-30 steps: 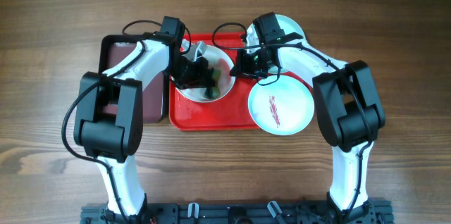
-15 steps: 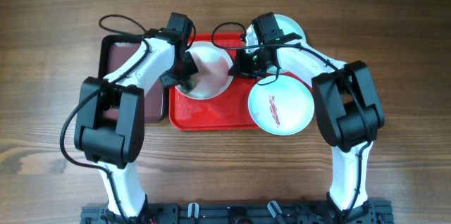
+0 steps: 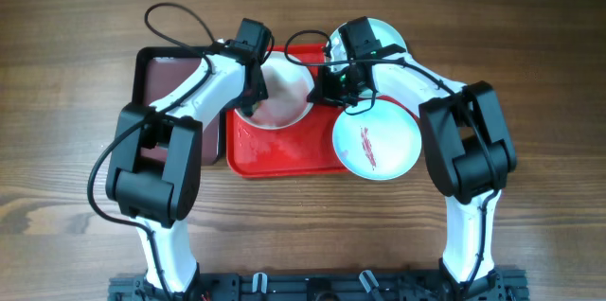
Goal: Clean dirty plates on tray and stack at the side
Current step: 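Scrub the white plate surface with the sponge in the left gripper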
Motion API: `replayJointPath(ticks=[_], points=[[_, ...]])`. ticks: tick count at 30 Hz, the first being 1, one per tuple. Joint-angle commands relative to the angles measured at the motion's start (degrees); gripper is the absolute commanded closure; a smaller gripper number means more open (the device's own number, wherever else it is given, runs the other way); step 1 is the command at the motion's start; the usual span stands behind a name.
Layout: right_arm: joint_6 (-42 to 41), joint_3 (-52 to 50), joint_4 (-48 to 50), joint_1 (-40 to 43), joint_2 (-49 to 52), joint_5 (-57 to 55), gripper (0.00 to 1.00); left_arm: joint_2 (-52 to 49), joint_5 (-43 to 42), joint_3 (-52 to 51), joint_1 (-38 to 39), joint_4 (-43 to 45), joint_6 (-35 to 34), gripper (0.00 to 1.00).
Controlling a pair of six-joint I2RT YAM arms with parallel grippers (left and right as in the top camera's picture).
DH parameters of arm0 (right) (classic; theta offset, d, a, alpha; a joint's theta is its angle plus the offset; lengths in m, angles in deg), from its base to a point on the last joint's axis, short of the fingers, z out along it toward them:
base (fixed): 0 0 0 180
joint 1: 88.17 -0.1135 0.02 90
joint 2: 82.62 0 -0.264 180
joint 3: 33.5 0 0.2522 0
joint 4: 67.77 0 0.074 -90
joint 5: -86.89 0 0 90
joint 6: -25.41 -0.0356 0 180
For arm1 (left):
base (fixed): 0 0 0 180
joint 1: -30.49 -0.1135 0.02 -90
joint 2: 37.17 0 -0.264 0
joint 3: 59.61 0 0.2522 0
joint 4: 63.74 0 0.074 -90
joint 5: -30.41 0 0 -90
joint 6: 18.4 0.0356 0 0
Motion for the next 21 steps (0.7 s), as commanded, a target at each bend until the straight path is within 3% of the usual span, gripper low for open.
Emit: replayJointPath(ticks=[1, 7, 13, 18, 21], points=[[1.2, -1.0, -1.0, 0.3, 2.6, -4.0, 0.96, -2.4, 2.0, -1.3, 0.7, 8.6, 4.8, 0.96], [1.3, -1.0, -1.0, 0.3, 2.6, -4.0, 0.96, -2.4, 1.5, -1.3, 0.8, 16.7, 7.0, 0.96], [1.2, -1.0, -1.0, 0.3, 2.6, -4.0, 0.96, -2.4, -16.2, -1.3, 1.1, 16.8, 7.0, 0.96], [1.2, -1.0, -1.0, 0.3, 2.6, -4.0, 0.96, -2.4, -36.3, -1.3, 3.0, 14.4, 7.0, 0.96], [1.3, -1.0, -1.1, 0.3, 2.6, -4.0, 0.96, -2.4, -41.1, -1.3, 4.1, 13.6, 7.0, 0.96]])
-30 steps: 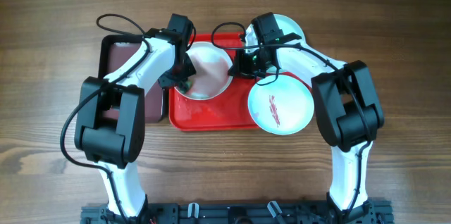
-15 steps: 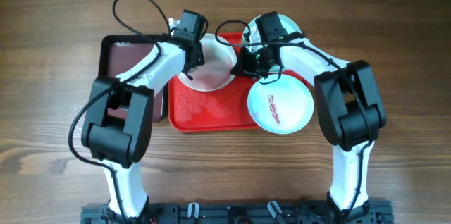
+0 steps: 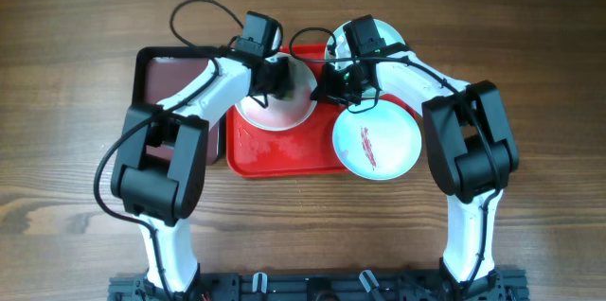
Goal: Clean dirty plates on tray and stack at the side
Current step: 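Scrub the white plate surface with the sponge in the left gripper, then lift the sponge away left and tilt the white plate up with right gripper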
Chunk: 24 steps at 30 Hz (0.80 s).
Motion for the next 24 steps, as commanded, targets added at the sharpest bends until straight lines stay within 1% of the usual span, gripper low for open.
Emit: replayJointPath(ticks=[1, 5, 10, 12, 14, 17, 19, 21, 24], points=[[1.2, -1.2, -0.9, -0.4, 2.6, -3.8, 0.96, -1.6, -14.3, -0.5, 2.8, -1.4, 0.7, 0.96], [1.2, -1.2, -1.0, -0.4, 2.6, -3.8, 0.96, -1.6, -14.0, -0.5, 3.6, -1.6, 0.7, 0.96], [1.2, -1.2, -1.0, -0.4, 2.6, -3.8, 0.96, -1.6, -6.3, -0.5, 1.6, -1.6, 0.4, 0.96], [1.2, -1.2, -1.0, -0.4, 2.6, -3.8, 0.96, -1.6, 0.2, -0.5, 0.4, -1.9, -0.7, 0.96], [1.2, -1.2, -1.0, -0.4, 2.6, -3.8, 0.96, -1.6, 8.7, -0.5, -1.0, -2.6, -1.3, 0.96], [1.3, -1.2, -1.0, -0.4, 2.6, -3.8, 0.96, -1.6, 18.0, -0.5, -4.0, -4.8, -3.1, 0.96], [1.2, -1.2, -1.0, -0.4, 2.6, -3.8, 0.96, -1.6, 18.7, -0.5, -6.2, -6.5, -3.5, 0.96], [1.2, -1.2, -1.0, -0.4, 2.6, -3.8, 0.96, -1.6, 17.9, -0.5, -8.0, -9.1, -5.9, 0.96], [1.0, -1.2, -0.9, -0.4, 2.6, -3.8, 0.96, -0.9, 9.7, 1.2, -9.5, -15.4, -5.7, 0.96]])
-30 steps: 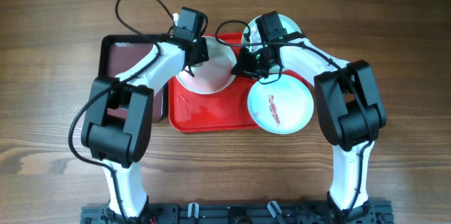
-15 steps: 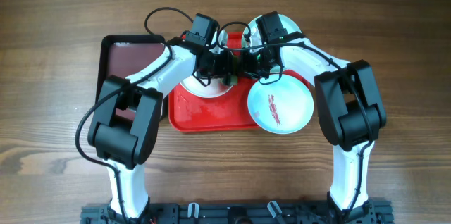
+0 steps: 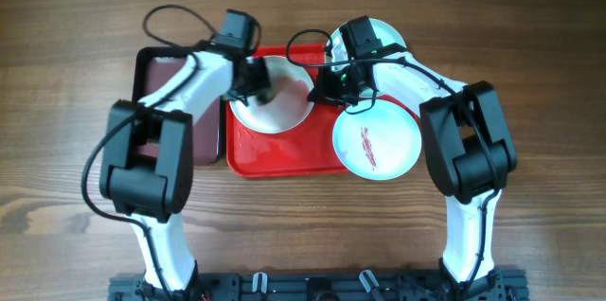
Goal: Clean dirty plates on tray and stack at the side
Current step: 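Lift the sponge away left and tilt the white plate up with right gripper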
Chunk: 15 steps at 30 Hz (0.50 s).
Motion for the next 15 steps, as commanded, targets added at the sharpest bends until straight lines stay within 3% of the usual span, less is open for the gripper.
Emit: replayJointPath(ticks=[1, 6, 10, 15], points=[[1.0, -1.3, -0.9, 0.2, 2.6, -3.9, 0.96, -0.4, -1.9, 1.6, -2.9, -8.6, -1.5, 0.96], [1.2, -1.2, -2.3, 0.2, 2.6, -3.8, 0.96, 3.8, -11.3, 12.0, -3.0, -20.9, 4.4, 0.96], [4.1, -1.1, -6.9, 0.2, 0.5, -4.6, 0.96, 6.9, -11.7, 21.6, -5.1, -29.0, 4.9, 0.96], [5.8, -1.1, -15.1, 0.2, -6.0, -12.7, 0.96, 8.5, -11.6, 23.4, -9.8, -32.7, 4.9, 0.96]])
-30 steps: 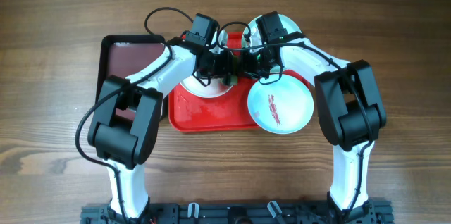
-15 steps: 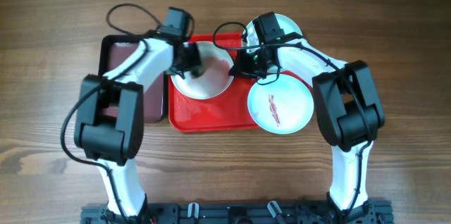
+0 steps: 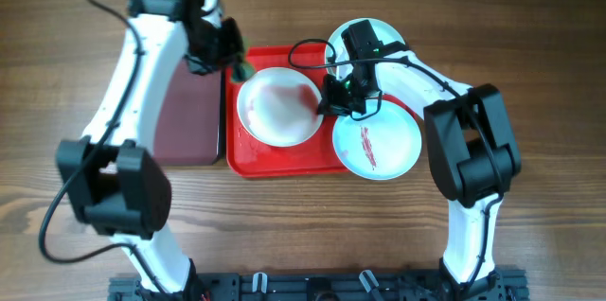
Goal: Clean dirty plates on tray and stack at the side
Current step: 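Lift the sponge away left and tilt the white plate up with right gripper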
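Note:
A white plate (image 3: 275, 112) with a faint pink smear lies on the red tray (image 3: 284, 161). My right gripper (image 3: 327, 100) sits at that plate's right rim and looks shut on it, though the wrist hides its fingers. A second white plate (image 3: 379, 145) with a red streak rests over the tray's right edge. My left gripper (image 3: 237, 64) hovers off the plate's far left, over the tray's far-left corner, shut on a small green sponge (image 3: 242, 66).
A dark maroon tray (image 3: 185, 116) lies left of the red tray, under my left arm. A third white plate (image 3: 379, 34) sits on the wooden table (image 3: 530, 74) behind the red tray, partly under my right wrist.
My left gripper has left the plate's far-left part and now hangs beyond its rim, the arm swung up and left. The whole plate shows. My right gripper stays at the rim.
My left gripper was down on the plate's left side, then at its far middle, then back on its far left, while my right gripper stayed at the right rim. Now the left gripper is off the plate and a faint pink smear shows.

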Motion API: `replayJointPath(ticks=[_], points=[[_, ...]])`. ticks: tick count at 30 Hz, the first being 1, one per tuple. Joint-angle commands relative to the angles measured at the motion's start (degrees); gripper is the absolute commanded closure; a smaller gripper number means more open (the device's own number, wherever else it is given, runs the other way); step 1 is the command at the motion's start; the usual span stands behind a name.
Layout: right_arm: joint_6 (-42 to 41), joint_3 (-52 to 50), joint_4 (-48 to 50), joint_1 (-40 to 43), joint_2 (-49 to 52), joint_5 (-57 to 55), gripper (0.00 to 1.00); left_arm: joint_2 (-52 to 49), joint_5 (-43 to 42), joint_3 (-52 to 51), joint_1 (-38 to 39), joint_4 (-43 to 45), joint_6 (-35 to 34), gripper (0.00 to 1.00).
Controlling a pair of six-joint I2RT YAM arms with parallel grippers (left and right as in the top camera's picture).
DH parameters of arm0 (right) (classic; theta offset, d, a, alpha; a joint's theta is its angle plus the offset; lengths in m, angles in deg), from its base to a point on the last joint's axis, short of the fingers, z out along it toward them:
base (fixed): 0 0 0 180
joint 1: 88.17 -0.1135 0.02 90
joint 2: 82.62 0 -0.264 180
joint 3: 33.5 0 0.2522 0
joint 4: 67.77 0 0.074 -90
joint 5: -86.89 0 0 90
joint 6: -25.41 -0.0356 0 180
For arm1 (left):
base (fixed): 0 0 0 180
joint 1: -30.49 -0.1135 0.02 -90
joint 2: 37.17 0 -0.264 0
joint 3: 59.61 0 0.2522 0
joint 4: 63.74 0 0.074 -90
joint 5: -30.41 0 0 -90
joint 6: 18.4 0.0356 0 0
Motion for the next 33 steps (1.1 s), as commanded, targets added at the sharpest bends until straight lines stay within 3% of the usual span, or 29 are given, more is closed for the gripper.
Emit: replayJointPath(ticks=[1, 12, 16, 22, 33], points=[[2.1, -1.1, -4.8, 0.2, -5.4, -10.8, 0.96, 1.3, -1.1, 0.6, -4.2, -2.8, 1.5, 0.96], [1.9, -1.1, -10.5, -5.4, -23.6, -30.9, 0.96, 1.3, 1.6, 0.6, -6.4, -7.1, 4.3, 0.96], [0.2, -1.1, -11.9, -9.2, -24.2, -38.5, 0.96, 1.3, 4.3, 0.6, -6.5, -7.3, 4.3, 0.96], [-1.1, -0.9, -12.1, -13.4, -24.2, -41.1, 0.96, 1.3, 6.0, 0.6, -6.5, -7.6, 4.3, 0.96], [-0.9, -0.7, -10.3, -13.4, -24.2, -52.6, 0.96, 1.3, 9.6, 0.6, -6.5, -8.5, 4.3, 0.96]])
